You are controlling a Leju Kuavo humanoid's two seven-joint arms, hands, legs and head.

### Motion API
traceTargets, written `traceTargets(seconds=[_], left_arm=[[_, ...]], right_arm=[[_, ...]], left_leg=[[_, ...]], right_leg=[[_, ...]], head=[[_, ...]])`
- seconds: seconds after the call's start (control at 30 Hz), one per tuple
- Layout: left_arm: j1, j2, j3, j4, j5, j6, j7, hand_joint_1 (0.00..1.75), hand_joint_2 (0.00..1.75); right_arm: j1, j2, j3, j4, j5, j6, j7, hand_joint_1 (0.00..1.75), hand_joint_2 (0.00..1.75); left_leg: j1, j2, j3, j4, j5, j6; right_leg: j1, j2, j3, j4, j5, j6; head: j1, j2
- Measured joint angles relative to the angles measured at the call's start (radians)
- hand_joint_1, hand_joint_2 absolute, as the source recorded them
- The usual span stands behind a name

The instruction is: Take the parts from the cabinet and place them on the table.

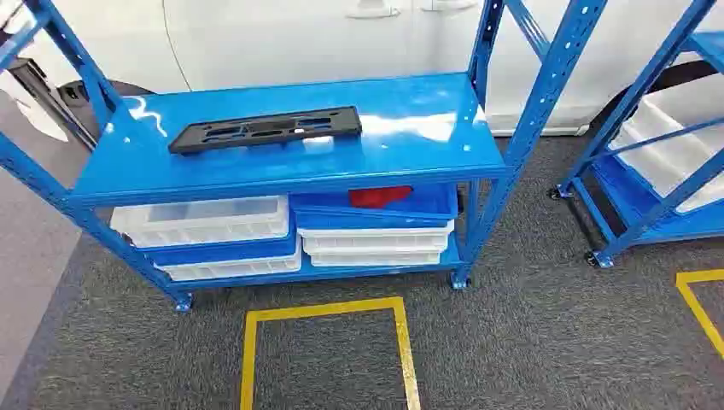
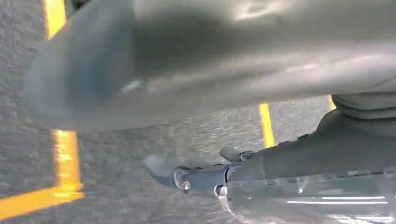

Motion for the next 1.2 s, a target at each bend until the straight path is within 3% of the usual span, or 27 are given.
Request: traceTargets(seconds=[0.03,0.1,0.13,0.2,0.23,0.53,1.07,1.1,1.13,1.2], left_arm=[[-0.005,0.0,0.0,-0.001,0.0,-0.001,0.0,0.0,1.75],[-0.013,0.0,0.0,-0.002,0.0,-0.001,0.001,0.0,1.75],[-0.017,0.0,0.0,-0.003,0.0,-0.001,0.001,0.0,1.75],[-0.024,0.0,0.0,-0.004,0.0,-0.001,0.001,0.0,1.75],[-0.024,0.0,0.0,-0.007,0.0,-0.001,0.001,0.0,1.75],[-0.033,0.0,0.004,-0.009,-0.004,-0.001,0.0,0.0,1.75],[-0.117,-0.013,0.401,0.01,-0.301,-0.013,-0.114,0.0,1.75],[-0.122,-0.015,0.431,0.013,-0.323,-0.013,-0.121,0.0,1.75],[-0.128,-0.017,0.456,0.018,-0.346,-0.013,-0.127,0.0,0.0],[-0.138,-0.023,0.516,0.026,-0.387,-0.013,-0.14,0.0,0.0]], right_arm=[[0.009,0.0,0.0,0.002,0.0,0.0,0.0,0.0,0.0],[0.019,0.0,0.0,0.005,0.0,0.0,0.0,0.0,0.0],[0.023,0.0,0.0,0.008,0.0,0.0,0.0,0.0,0.0],[0.026,0.0,0.0,0.011,0.0,0.0,0.0,0.0,0.0],[0.026,0.0,0.0,0.013,0.0,0.0,0.0,0.0,1.75],[0.028,0.0,0.0,0.021,0.001,0.0,0.0,0.0,1.75],[-0.038,0.0,-0.032,0.079,0.196,0.018,-0.065,0.0,1.75],[-0.045,0.0,-0.037,0.084,0.212,0.019,-0.073,0.0,0.0],[-0.051,0.0,-0.04,0.088,0.228,0.019,-0.083,0.0,0.0],[-0.064,0.003,-0.047,0.095,0.255,0.02,-0.107,0.0,0.0]], left_leg=[[0.0,0.004,0.002,-0.001,-0.001,-0.004],[0.003,0.018,0.007,-0.004,-0.004,-0.026],[0.004,0.019,0.007,-0.004,-0.005,-0.032],[0.004,0.019,0.007,-0.005,-0.005,-0.033],[0.004,0.018,0.007,-0.004,-0.006,-0.034],[0.001,0.019,0.007,-0.002,-0.008,-0.033],[0.001,0.018,0.008,0.0,-0.009,-0.032],[0.001,0.018,0.008,0.0,-0.009,-0.032],[0.001,0.018,0.008,0.0,-0.009,-0.032],[0.001,0.018,0.008,0.0,-0.009,-0.032]], right_leg=[[0.0,0.006,0.0,0.0,0.0,-0.002],[0.003,0.019,-0.002,0.001,0.0,-0.003],[0.003,0.019,-0.002,0.002,-0.001,-0.003],[0.003,0.019,-0.001,0.002,-0.003,-0.002],[0.003,0.019,-0.001,0.002,-0.003,-0.001],[0.001,0.019,0.002,-0.001,-0.003,0.002],[0.0,0.019,0.004,-0.001,-0.003,0.004],[0.0,0.019,0.004,-0.001,-0.003,0.004],[0.0,0.019,0.004,-0.001,-0.003,0.004],[0.0,0.019,0.004,-0.001,-0.003,0.004]], head=[[0.0,0.0],[0.0,0.0],[0.0,0.0],[0.0,0.0],[0.0,0.0],[0.0,0.0],[0.0,0.0],[0.0,0.0],[0.0,0.0],[0.0,0.0]])
